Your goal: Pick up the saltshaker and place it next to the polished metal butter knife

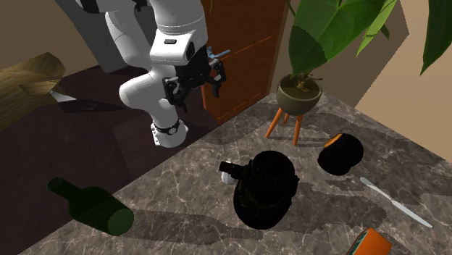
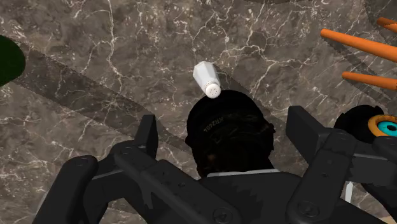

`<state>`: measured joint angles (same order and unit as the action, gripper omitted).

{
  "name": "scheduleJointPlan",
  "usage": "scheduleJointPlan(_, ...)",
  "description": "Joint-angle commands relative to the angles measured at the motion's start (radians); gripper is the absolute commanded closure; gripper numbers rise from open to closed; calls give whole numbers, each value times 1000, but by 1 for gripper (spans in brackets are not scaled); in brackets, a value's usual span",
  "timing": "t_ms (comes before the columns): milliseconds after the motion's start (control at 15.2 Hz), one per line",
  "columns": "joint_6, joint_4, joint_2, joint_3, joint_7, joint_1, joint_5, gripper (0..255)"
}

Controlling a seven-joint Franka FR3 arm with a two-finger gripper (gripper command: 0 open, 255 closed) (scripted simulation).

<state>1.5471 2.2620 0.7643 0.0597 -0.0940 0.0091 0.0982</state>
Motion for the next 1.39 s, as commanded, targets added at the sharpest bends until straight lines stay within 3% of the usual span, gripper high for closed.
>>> scheduleJointPlan(0,0,0,0,0,0,0,0,0)
scheduleJointPlan(660,441,385,41,-12,114,39,40,0)
scheduleJointPlan(1320,960,602,-173,-40,262,116,124,0)
